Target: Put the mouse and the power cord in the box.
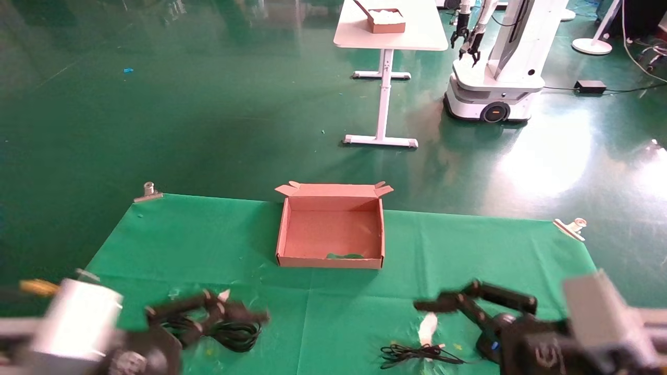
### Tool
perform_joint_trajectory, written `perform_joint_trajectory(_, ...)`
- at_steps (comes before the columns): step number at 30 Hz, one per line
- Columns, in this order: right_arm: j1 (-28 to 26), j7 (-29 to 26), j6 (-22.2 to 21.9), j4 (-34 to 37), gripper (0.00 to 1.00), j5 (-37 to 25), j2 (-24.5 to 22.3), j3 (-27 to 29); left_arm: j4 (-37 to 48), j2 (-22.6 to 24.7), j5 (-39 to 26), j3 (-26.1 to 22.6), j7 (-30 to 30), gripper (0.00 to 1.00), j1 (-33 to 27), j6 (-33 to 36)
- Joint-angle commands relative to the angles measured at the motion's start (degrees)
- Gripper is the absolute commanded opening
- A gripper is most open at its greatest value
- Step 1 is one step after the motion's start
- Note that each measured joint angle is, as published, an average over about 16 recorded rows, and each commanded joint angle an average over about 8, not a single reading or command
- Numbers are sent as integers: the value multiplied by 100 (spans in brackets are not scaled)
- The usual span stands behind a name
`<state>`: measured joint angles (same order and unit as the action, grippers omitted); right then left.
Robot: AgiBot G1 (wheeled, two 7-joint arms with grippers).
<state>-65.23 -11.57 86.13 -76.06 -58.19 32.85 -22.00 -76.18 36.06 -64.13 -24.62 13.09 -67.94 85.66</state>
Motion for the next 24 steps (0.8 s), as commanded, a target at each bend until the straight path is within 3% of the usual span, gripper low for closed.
perform_joint_trajectory(1, -92, -20, -1, -103, 100, -480, -97, -152, -105, 3, -721, -288, 86, 100, -211, 11)
perform_joint_trajectory(5, -645, -177, 154, -141, 100, -1519, 93, -614, -124, 382, -2267, -881, 358, 100, -823, -1)
perform_joint_trajectory(9, -1016, -322, 245, -143, 100, -2065, 270, -917, -135, 677, -3279, -1273, 540, 100, -1175, -59)
perform_joint_trajectory(19, -1160, -313, 278, -35, 100, -2196, 364, -1067, -44, 878, -3829, -1485, 564, 100, -1324, -117)
perform_joint_trajectory(24, -1211, -301, 261, 34, 100, -2158, 338, -1150, 61, 1213, -4563, -1748, 718, 100, -1338, -362)
